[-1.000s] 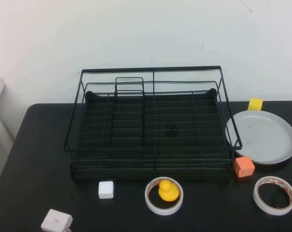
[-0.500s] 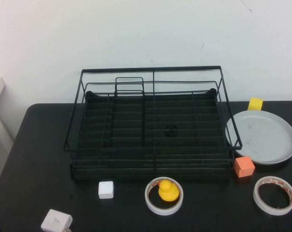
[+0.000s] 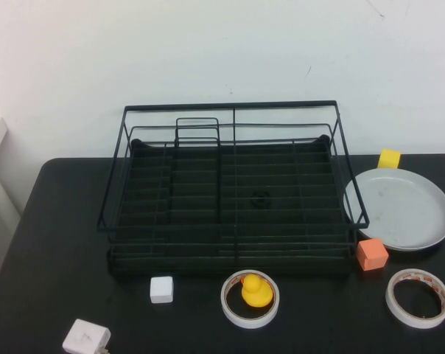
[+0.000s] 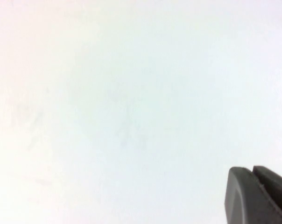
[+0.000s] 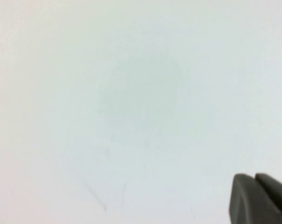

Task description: Place plate on rack

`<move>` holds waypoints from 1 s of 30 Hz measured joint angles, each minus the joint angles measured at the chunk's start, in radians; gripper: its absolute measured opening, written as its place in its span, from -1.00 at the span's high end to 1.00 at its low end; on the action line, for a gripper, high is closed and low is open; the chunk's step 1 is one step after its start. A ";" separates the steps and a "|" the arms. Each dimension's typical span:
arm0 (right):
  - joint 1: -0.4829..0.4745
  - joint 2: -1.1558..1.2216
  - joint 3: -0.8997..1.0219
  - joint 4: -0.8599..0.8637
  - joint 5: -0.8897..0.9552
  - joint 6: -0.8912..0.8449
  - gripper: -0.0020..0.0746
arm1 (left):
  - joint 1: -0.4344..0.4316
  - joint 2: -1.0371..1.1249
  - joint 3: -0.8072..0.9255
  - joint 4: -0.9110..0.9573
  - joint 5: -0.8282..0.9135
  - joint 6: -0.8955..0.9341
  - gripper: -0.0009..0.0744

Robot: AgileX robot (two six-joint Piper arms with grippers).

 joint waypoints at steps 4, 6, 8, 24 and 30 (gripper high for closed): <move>0.000 0.000 0.000 0.000 -0.060 0.000 0.95 | 0.000 0.000 0.000 -0.003 -0.045 0.000 0.98; 0.000 0.000 0.000 0.000 -0.060 0.000 0.95 | 0.000 0.000 0.000 -0.005 -0.055 0.000 0.98; 0.000 0.000 0.000 0.000 -0.036 0.000 0.95 | 0.000 0.000 0.000 -0.005 -0.066 0.000 0.98; 0.000 0.201 -0.382 -0.002 0.768 0.048 0.95 | 0.000 0.220 -0.457 0.166 0.821 -0.175 0.98; 0.000 0.502 -0.560 0.095 0.962 -0.095 0.95 | 0.000 0.480 -0.565 0.095 1.037 -0.175 0.98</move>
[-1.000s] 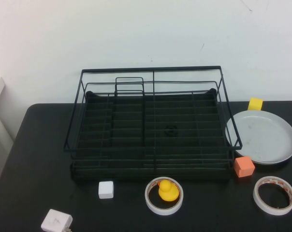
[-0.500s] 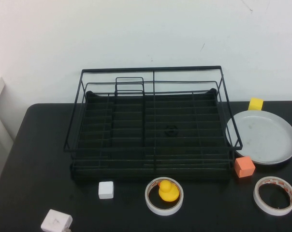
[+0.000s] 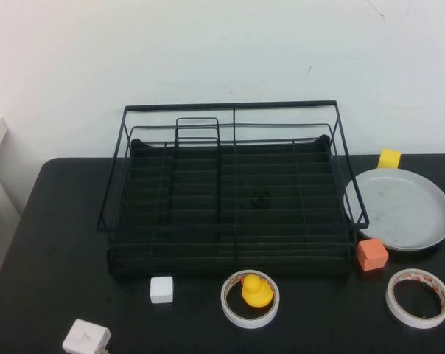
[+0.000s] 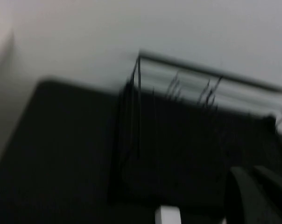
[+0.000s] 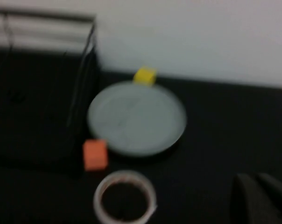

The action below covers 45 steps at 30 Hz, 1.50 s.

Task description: Place plate on rack

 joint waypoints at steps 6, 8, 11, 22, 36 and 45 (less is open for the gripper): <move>0.000 0.349 -0.124 0.281 0.102 -0.313 0.95 | 0.000 0.189 -0.004 -0.069 0.070 -0.001 0.98; 0.000 0.471 -0.153 0.387 0.102 -0.435 0.95 | 0.000 0.238 -0.004 -0.071 0.122 -0.001 0.98; 0.000 0.650 -0.193 0.496 0.091 -0.556 0.95 | 0.000 0.300 -0.004 -0.073 0.181 -0.001 0.98; -0.010 1.216 -0.485 0.569 0.072 -0.523 0.80 | 0.000 0.361 -0.004 -0.062 0.195 0.002 0.98; -0.197 1.549 -0.724 0.618 0.088 -0.364 -0.08 | 0.000 0.361 0.020 -0.048 0.102 0.025 0.98; -0.196 1.704 -0.789 0.814 0.059 -0.488 -0.01 | 0.000 0.361 0.034 -0.046 0.081 0.033 0.98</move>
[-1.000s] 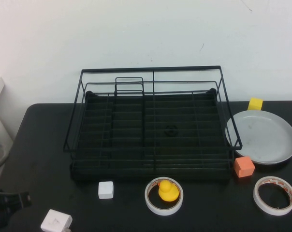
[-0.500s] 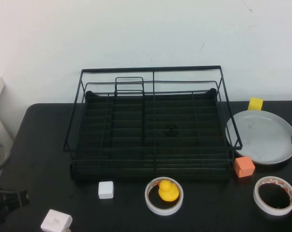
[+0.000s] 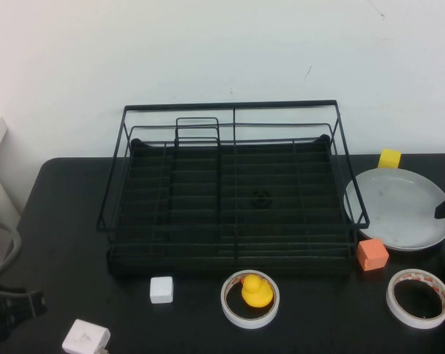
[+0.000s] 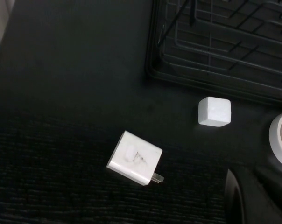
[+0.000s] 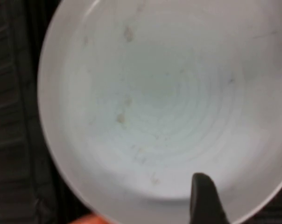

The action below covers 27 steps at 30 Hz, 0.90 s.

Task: Place plate on rack
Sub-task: Pick up the plate from the table

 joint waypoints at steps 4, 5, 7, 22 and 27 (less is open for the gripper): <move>0.002 0.032 -0.009 0.024 -0.043 -0.026 0.01 | 0.000 0.000 0.000 0.000 -0.004 0.004 0.98; 0.002 0.037 -0.011 0.032 -0.055 -0.042 0.02 | 0.000 0.000 0.000 0.000 -0.004 0.004 0.98; 0.004 0.055 -0.017 0.058 -0.066 -0.067 0.02 | 0.000 0.000 0.002 0.000 -0.005 0.004 0.98; 0.006 0.134 -0.020 0.246 -0.117 -0.194 0.20 | 0.000 0.000 0.002 0.000 -0.009 0.014 0.98; 0.006 0.136 -0.020 0.250 -0.129 -0.218 0.70 | 0.000 0.000 0.010 -0.016 -0.018 0.016 0.98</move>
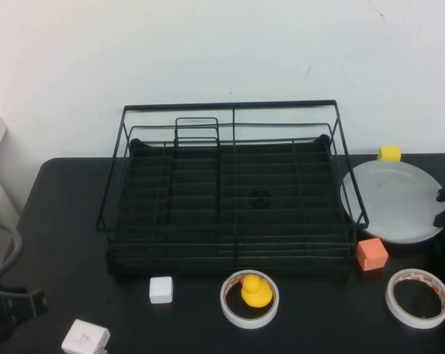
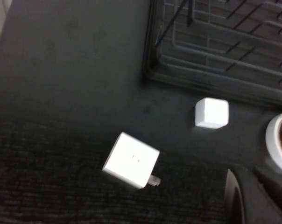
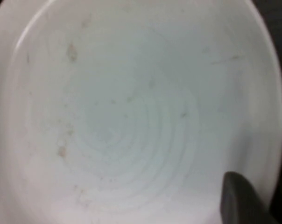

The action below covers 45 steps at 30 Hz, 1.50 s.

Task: Place plate on rack
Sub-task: Pick up the plate from the table, then hand over the plate

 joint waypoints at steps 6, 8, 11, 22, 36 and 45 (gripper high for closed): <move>0.000 -0.042 0.000 -0.010 0.004 -0.005 0.92 | 0.000 0.000 0.000 -0.092 -0.068 0.002 0.98; 0.000 -0.088 0.000 -0.031 0.004 -0.005 0.92 | 0.000 0.000 0.000 -0.156 -0.098 0.002 0.98; 0.000 -0.189 0.000 -0.066 0.007 -0.008 0.91 | 0.000 0.000 0.000 -0.278 -0.121 0.002 0.98; 0.000 -0.576 0.000 -0.199 0.003 0.042 0.92 | 0.000 0.000 0.000 -0.749 -0.098 0.344 0.98; 0.313 -0.901 0.141 -0.188 0.312 -0.014 0.92 | 0.000 0.004 -0.035 -1.473 0.220 1.137 -0.36; 0.526 -1.000 0.249 -0.096 0.242 -0.053 0.92 | 0.000 0.004 -0.035 -1.475 0.240 1.173 -0.72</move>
